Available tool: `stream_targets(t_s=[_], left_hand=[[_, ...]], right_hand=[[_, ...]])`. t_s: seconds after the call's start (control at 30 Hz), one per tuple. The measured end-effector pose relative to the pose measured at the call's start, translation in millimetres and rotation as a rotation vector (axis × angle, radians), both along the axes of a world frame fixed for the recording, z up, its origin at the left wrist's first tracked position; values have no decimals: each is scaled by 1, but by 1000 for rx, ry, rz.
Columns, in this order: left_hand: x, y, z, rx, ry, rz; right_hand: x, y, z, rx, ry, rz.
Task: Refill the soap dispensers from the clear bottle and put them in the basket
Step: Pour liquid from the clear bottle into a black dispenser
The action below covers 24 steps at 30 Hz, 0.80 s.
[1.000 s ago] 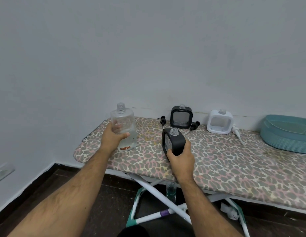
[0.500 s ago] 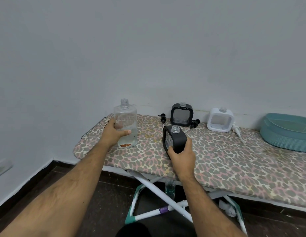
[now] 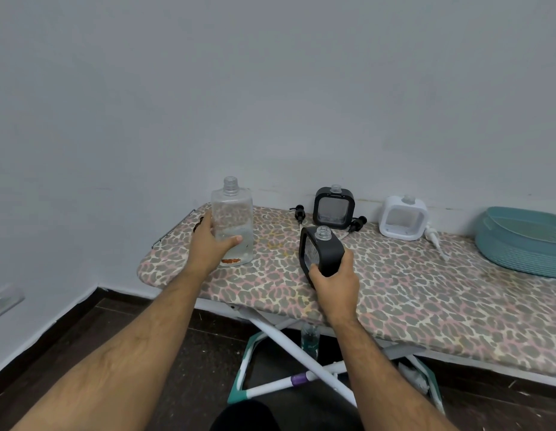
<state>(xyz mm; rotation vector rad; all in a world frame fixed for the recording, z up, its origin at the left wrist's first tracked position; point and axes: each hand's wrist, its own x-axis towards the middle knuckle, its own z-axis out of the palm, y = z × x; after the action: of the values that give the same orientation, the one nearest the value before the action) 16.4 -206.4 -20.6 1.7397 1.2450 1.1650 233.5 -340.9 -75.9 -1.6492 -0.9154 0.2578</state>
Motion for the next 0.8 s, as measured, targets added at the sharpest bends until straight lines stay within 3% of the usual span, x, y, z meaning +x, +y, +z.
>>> stream_targets(t_s=[0.17, 0.27, 0.47, 0.63, 0.8], left_hand=[[4, -27, -16, 102, 99, 291], [10, -55, -18, 180, 11, 362], [39, -81, -24, 123, -11, 72], [65, -81, -18, 16, -109, -104], [74, -74, -15, -113, -159, -217]], right_hand=[[-1, -1, 0, 2, 4, 2], [-1, -2, 1, 11, 18, 11], [8, -3, 6, -9, 65, 106], [33, 4, 15, -189, -37, 194], [53, 1, 39, -289, 100, 443]])
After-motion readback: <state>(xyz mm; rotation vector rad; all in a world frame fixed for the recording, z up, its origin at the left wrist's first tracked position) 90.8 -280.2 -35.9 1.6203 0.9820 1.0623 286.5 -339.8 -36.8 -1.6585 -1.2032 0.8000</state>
